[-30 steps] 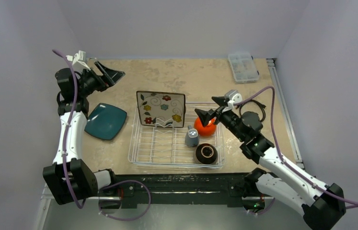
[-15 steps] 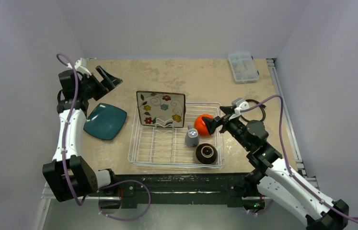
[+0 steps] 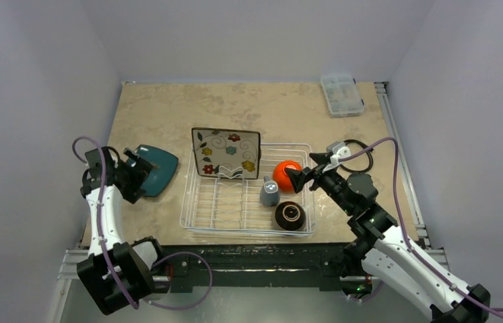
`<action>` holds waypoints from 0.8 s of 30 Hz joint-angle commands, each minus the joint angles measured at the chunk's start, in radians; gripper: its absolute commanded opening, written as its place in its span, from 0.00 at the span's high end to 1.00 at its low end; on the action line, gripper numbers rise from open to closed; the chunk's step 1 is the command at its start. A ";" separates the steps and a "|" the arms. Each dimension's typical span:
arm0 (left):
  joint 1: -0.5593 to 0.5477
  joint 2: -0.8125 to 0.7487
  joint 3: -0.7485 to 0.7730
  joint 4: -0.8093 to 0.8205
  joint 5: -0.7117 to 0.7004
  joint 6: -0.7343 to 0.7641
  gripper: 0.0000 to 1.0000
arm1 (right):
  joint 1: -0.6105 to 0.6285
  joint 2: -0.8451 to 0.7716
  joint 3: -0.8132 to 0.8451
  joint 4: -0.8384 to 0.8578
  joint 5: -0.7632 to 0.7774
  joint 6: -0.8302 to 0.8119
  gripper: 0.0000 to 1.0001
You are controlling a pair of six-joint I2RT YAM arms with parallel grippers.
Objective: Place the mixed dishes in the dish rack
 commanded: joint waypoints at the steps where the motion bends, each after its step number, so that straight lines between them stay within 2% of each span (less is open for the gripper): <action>1: 0.070 -0.009 -0.105 0.019 0.001 -0.104 0.04 | 0.002 -0.031 -0.017 0.035 -0.006 0.003 0.01; 8: 0.134 0.011 -0.309 0.220 0.051 -0.255 0.05 | 0.002 -0.052 -0.023 0.026 -0.006 0.004 0.01; 15: 0.140 0.014 -0.459 0.500 -0.005 -0.399 0.04 | 0.002 -0.058 -0.027 0.022 -0.002 0.004 0.01; 20: 0.144 -0.017 -0.612 0.775 -0.084 -0.518 0.11 | 0.003 -0.059 -0.025 0.017 0.000 0.005 0.01; 24: 0.146 -0.021 -0.688 0.930 -0.125 -0.565 0.17 | 0.003 -0.058 -0.023 0.018 0.003 0.003 0.01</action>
